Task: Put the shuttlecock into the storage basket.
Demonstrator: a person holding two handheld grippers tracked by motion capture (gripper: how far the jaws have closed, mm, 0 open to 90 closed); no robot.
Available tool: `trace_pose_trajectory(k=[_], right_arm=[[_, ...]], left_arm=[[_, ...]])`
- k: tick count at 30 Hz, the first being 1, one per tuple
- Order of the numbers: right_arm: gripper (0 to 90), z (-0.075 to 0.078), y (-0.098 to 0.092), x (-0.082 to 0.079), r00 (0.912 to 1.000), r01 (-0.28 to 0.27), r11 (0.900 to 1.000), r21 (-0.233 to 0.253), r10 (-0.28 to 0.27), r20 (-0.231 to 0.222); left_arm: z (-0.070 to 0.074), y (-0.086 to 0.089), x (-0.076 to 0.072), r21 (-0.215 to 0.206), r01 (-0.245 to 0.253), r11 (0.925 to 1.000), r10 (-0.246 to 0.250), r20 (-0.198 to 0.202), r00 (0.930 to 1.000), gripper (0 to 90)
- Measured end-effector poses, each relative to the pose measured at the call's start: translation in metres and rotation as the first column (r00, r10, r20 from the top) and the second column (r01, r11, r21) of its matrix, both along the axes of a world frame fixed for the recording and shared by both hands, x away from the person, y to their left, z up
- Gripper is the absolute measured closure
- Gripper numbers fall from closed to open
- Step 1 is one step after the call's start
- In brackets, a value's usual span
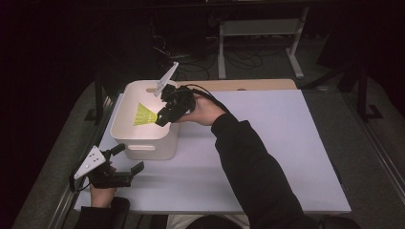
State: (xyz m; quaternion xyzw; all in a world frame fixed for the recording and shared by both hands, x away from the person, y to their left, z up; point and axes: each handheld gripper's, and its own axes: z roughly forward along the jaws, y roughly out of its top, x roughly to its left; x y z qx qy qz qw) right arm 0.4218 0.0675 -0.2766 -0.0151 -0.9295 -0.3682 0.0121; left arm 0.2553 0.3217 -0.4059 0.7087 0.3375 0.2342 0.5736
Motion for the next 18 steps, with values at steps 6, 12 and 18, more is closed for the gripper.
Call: trace_pose_trajectory(k=[6, 12, 18], right_arm=[[63.3, -0.006, 0.005, 0.002, 0.9999, -0.006, 1.000, -0.001, 0.006, -0.011], [63.3, -0.013, 0.008, 0.005, 0.9998, -0.010, 1.000, -0.008, 0.010, -0.020], [63.3, -0.019, 0.011, 0.008, 0.9995, -0.010, 1.000, -0.015, 0.010, -0.030]], left_arm=[[0.000, 0.000, 0.000, -0.002, 0.001, 1.0000, -0.001, -0.001, 1.0000, 0.0], [0.000, 0.000, 0.000, -0.003, 0.002, 1.0000, -0.002, -0.001, 1.0000, 0.0], [0.000, 0.000, 0.000, -0.005, 0.003, 1.0000, -0.003, 0.000, 1.0000, 0.0]])
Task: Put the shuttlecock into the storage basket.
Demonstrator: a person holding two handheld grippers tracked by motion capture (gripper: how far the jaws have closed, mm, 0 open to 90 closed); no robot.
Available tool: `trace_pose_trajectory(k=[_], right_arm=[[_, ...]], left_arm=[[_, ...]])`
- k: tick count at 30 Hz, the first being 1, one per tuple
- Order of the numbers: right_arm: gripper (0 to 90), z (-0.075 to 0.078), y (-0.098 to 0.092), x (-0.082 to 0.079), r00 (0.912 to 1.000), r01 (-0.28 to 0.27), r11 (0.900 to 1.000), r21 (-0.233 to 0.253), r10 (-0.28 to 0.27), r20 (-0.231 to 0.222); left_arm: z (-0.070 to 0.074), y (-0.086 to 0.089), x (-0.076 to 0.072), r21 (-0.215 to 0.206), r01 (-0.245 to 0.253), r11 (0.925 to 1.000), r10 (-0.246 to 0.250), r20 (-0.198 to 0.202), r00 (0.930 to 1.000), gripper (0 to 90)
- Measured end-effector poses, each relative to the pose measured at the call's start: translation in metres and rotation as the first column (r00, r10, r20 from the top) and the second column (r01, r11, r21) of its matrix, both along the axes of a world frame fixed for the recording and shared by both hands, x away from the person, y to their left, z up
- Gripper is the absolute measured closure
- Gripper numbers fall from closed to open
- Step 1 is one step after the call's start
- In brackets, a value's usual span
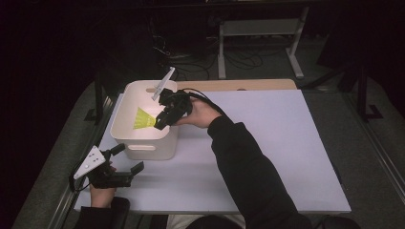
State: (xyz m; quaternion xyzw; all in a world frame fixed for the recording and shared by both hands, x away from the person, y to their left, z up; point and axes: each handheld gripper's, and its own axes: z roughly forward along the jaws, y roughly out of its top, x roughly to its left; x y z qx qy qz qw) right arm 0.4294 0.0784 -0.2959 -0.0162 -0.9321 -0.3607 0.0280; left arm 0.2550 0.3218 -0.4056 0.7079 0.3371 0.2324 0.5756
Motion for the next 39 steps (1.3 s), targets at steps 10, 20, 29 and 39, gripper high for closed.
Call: trace_pose_trajectory(k=[10, 20, 29, 39], right_arm=[[63.3, -0.011, 0.004, 0.003, 0.9996, 0.006, 1.000, -0.003, -0.006, -0.026], [62.9, -0.014, 0.007, 0.005, 0.9992, 0.019, 1.000, -0.025, -0.020, -0.036], [39.5, -0.009, 0.001, 0.007, 0.9943, 0.082, 0.997, -0.007, -0.082, -0.068], [13.2, 0.000, -0.008, 0.005, 0.9889, 0.138, 0.990, 0.020, -0.137, -0.057]], left_arm=[[0.000, 0.000, 0.000, 0.001, 0.001, 1.0000, -0.001, 0.000, 1.0000, 0.0], [0.000, 0.000, 0.000, 0.002, 0.002, 1.0000, -0.002, 0.001, 1.0000, 0.0], [0.000, 0.000, 0.001, 0.004, 0.003, 1.0000, -0.003, 0.000, 1.0000, 0.0], [0.000, 0.000, 0.000, 0.006, 0.001, 1.0000, -0.001, 0.000, 1.0000, 0.0]])
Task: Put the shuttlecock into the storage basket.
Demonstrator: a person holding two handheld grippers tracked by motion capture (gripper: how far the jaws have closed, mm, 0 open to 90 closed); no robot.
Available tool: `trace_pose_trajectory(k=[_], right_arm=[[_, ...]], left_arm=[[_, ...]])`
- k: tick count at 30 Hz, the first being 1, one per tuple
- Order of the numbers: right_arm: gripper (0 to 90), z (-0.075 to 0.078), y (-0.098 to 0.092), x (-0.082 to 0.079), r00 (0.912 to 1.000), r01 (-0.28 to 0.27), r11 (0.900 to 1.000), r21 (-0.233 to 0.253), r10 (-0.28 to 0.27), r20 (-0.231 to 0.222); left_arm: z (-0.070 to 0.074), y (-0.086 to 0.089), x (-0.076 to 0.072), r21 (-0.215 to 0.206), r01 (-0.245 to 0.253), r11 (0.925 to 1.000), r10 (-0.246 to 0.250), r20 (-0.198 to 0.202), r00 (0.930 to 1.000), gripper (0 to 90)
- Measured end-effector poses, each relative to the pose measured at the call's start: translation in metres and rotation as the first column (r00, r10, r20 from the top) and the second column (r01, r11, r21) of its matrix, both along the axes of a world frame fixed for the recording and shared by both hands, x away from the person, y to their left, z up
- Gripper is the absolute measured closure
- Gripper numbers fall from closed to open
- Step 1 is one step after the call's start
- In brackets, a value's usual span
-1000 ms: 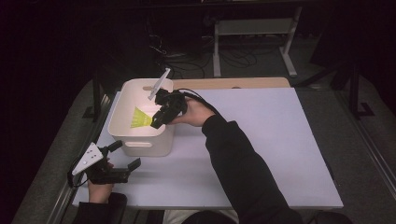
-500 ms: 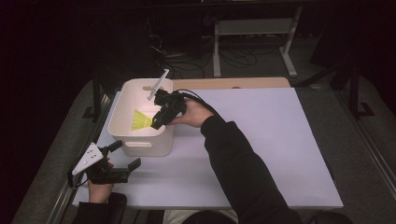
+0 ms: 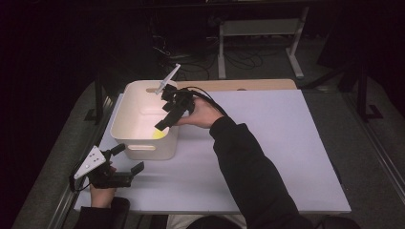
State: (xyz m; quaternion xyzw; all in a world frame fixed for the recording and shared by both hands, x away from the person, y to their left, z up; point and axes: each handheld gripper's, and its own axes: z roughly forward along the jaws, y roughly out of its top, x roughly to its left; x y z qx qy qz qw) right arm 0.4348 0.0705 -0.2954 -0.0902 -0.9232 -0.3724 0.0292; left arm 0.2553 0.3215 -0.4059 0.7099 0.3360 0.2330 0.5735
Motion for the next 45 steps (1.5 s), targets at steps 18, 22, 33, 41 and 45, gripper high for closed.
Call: trace_pose_trajectory(k=[18, 22, 33, 41, 45], right_arm=[[0.0, 0.007, -0.028, -0.004, 0.9964, 0.075, 0.996, 0.054, -0.077, 0.036], [0.0, 0.008, -0.036, -0.005, 0.9956, 0.084, 0.995, 0.059, -0.086, 0.037], [0.0, 0.009, -0.060, -0.008, 0.9923, 0.110, 0.991, 0.070, -0.114, 0.049], [0.0, 0.011, -0.077, -0.011, 0.9888, 0.131, 0.989, 0.071, -0.135, 0.063], [0.0, 0.011, -0.083, -0.013, 0.9881, 0.135, 0.988, 0.079, -0.140, 0.063]], left_arm=[[0.000, 0.000, 0.000, 0.003, 0.000, 1.0000, 0.000, -0.002, 1.0000, 0.0], [0.000, 0.000, 0.000, 0.001, 0.000, 1.0000, 0.000, -0.005, 1.0000, 0.0], [0.000, -0.001, 0.000, 0.001, -0.002, 1.0000, 0.002, -0.006, 1.0000, 0.0], [-0.001, -0.001, 0.000, 0.002, -0.004, 1.0000, 0.004, -0.006, 1.0000, 0.0], [-0.001, -0.001, 0.000, 0.003, -0.004, 1.0000, 0.004, -0.006, 1.0000, 0.0]])
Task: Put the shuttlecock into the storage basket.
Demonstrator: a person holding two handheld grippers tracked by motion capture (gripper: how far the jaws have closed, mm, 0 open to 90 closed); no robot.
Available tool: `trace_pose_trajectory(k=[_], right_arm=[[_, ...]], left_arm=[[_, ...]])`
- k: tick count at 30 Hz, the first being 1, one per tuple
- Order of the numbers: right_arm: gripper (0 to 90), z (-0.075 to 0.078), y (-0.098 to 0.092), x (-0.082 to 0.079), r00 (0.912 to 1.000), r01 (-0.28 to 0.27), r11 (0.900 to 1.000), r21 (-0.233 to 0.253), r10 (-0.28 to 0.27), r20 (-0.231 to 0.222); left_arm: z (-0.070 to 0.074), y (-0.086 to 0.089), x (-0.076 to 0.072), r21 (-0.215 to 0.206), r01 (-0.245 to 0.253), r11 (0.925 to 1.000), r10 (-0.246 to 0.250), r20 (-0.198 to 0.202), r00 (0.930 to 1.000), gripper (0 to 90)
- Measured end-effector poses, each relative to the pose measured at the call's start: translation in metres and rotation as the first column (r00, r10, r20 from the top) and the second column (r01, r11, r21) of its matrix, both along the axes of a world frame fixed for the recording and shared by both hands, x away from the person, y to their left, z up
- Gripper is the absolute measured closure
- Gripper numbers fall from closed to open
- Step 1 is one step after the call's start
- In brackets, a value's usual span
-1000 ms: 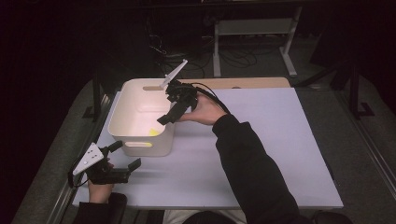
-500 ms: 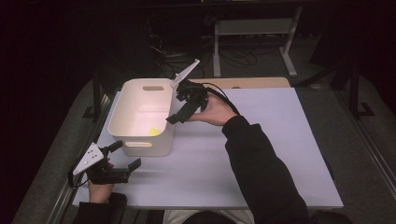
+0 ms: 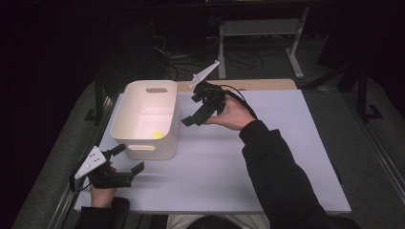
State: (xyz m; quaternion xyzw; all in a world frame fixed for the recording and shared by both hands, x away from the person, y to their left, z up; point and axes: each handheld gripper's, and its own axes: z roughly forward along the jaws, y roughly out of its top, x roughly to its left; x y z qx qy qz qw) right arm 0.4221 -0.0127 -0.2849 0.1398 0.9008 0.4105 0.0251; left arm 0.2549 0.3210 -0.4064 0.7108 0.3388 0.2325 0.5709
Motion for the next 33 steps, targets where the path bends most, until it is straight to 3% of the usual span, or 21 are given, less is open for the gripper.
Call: trace_pose_trajectory(k=[15, 33], right_arm=[[0.0, -0.006, -0.017, -0.005, 1.0000, 0.009, 1.000, 0.020, -0.009, -0.004], [0.0, -0.020, -0.050, -0.008, 0.9978, 0.064, 0.997, 0.051, -0.063, -0.021]], left_arm=[[0.000, 0.000, 0.000, 0.000, -0.001, 1.0000, 0.001, -0.002, 1.0000, 0.0], [0.000, 0.000, 0.000, 0.003, -0.001, 1.0000, 0.001, -0.003, 1.0000, 0.0]])
